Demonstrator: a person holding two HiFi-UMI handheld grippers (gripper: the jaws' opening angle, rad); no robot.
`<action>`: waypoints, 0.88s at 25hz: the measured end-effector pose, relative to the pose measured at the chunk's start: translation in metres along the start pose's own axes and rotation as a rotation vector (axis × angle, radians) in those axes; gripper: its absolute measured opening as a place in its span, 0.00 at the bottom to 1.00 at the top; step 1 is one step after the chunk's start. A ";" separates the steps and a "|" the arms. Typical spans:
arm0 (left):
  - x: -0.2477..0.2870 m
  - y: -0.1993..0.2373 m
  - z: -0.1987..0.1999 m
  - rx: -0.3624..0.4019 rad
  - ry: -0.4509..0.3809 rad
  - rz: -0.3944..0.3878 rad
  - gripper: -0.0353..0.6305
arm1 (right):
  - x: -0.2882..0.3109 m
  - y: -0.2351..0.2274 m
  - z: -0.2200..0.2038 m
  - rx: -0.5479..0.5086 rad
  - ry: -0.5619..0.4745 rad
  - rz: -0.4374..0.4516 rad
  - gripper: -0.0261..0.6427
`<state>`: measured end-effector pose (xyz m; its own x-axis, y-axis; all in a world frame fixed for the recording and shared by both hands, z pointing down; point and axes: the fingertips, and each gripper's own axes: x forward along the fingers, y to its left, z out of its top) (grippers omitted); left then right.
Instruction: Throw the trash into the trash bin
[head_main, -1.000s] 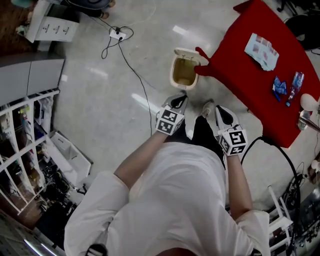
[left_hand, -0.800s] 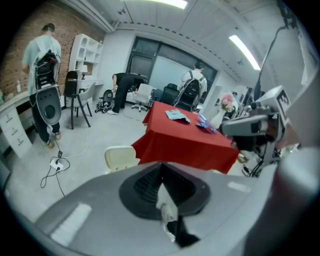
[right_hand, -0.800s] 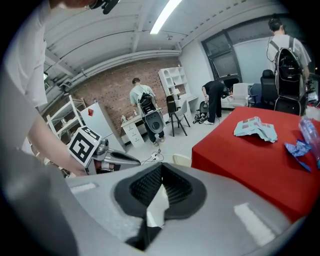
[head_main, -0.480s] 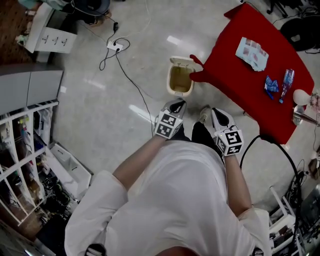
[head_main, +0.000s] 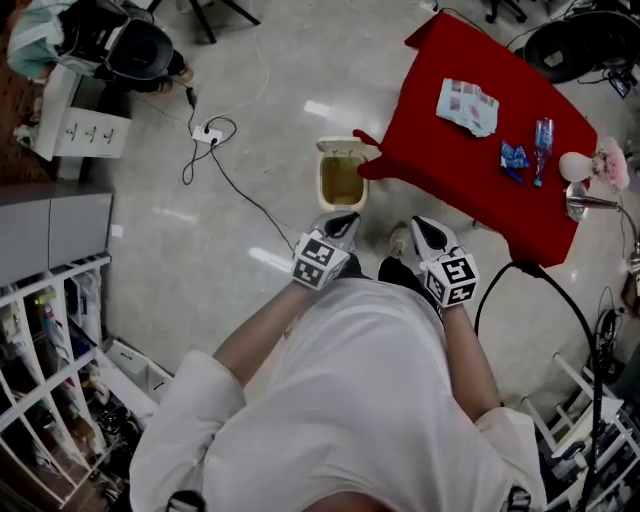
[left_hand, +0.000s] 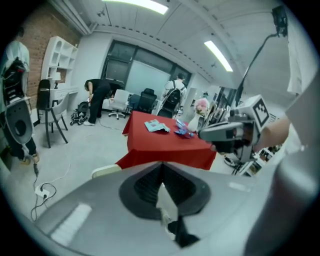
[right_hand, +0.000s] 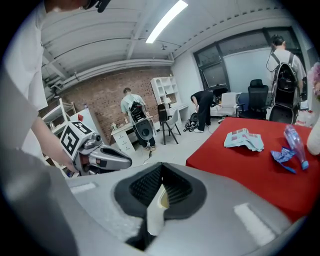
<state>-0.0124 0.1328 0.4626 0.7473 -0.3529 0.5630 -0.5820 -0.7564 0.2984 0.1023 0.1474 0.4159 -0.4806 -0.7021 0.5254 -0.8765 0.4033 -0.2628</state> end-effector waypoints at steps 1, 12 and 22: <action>-0.002 0.000 0.004 0.005 0.000 -0.012 0.06 | -0.001 0.000 0.004 0.003 -0.009 -0.010 0.04; -0.011 0.000 0.032 0.073 0.013 -0.055 0.06 | -0.009 -0.023 0.027 0.072 -0.080 -0.120 0.04; 0.010 0.010 0.061 0.041 -0.022 0.017 0.06 | -0.015 -0.080 0.039 0.052 -0.065 -0.121 0.08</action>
<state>0.0085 0.0883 0.4240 0.7443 -0.3778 0.5507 -0.5815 -0.7721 0.2564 0.1782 0.1027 0.3971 -0.3709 -0.7808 0.5027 -0.9275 0.2841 -0.2431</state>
